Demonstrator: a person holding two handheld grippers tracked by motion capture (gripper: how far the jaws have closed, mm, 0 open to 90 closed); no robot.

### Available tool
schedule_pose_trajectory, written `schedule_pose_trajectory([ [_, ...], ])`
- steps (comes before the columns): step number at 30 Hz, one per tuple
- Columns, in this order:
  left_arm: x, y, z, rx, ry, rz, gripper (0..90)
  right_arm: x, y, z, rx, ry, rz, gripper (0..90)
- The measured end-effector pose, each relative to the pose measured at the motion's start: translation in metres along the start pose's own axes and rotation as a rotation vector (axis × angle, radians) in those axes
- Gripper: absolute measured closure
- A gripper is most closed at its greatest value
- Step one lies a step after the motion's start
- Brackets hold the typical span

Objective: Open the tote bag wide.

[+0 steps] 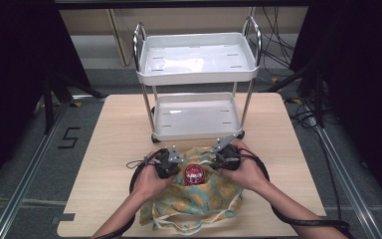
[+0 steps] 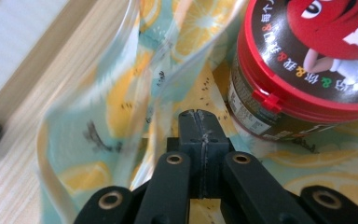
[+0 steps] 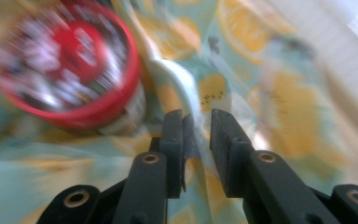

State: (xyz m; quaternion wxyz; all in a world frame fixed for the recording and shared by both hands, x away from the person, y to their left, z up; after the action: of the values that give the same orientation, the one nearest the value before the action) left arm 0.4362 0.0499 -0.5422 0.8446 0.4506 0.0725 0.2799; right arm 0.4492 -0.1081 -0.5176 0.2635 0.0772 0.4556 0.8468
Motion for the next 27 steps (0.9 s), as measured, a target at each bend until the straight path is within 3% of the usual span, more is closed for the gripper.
schedule_pose_trajectory([
  [2,0.000,0.000,0.001,0.002,0.003,-0.004,89.8,0.005,0.014,0.008,-0.043,-0.007,0.009,77.6],
  [5,0.000,0.000,0.003,0.007,0.011,-0.009,89.8,0.019,0.033,0.020,-0.104,-0.006,0.067,84.1],
  [6,0.001,-0.001,0.004,0.004,-0.002,-0.004,89.8,0.023,0.036,0.020,-0.103,-0.013,0.087,85.2],
  [7,-0.001,-0.001,0.004,0.007,0.018,-0.013,89.8,0.032,0.038,0.020,-0.097,-0.023,0.130,86.1],
  [8,0.000,-0.002,0.006,0.007,0.016,-0.014,89.8,0.036,0.038,0.020,-0.106,-0.009,0.141,86.6],
  [10,0.002,-0.002,0.008,0.004,0.000,-0.009,89.8,0.049,0.035,0.016,-0.079,0.007,0.206,87.2],
  [13,0.005,-0.003,0.011,0.010,0.026,-0.020,89.9,0.054,0.025,0.003,-0.005,-0.005,0.231,87.4],
  [17,0.013,-0.008,0.010,0.026,0.032,-0.017,89.8,0.064,0.016,-0.017,0.094,0.045,0.297,86.9],
  [18,0.016,-0.010,0.010,0.033,0.028,0.000,89.9,0.066,0.015,-0.022,0.120,0.041,0.301,86.9],
  [22,0.019,-0.017,0.009,0.066,0.030,0.000,89.8,0.074,0.008,-0.040,0.189,0.031,0.333,86.0],
  [23,0.022,-0.020,0.010,0.054,0.014,0.020,89.9,0.075,0.007,-0.042,0.196,0.025,0.333,85.9],
  [24,0.023,-0.021,0.009,0.071,0.016,0.015,89.8,0.078,0.007,-0.046,0.220,-0.011,0.335,85.9],
  [27,0.029,-0.025,0.009,0.070,0.016,0.039,89.8,0.080,0.009,-0.055,0.263,-0.019,0.341,86.2],
])
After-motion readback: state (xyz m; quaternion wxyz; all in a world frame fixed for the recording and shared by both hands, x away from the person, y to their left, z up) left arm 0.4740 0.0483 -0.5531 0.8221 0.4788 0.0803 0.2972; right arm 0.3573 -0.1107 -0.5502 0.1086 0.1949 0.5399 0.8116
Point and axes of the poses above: each handheld gripper's, and its own axes: y roughly backward along the jaws, z roughly out of its top, x roughly to its left, the point moved 9 cm from there along -y, roughly forward along the jaws
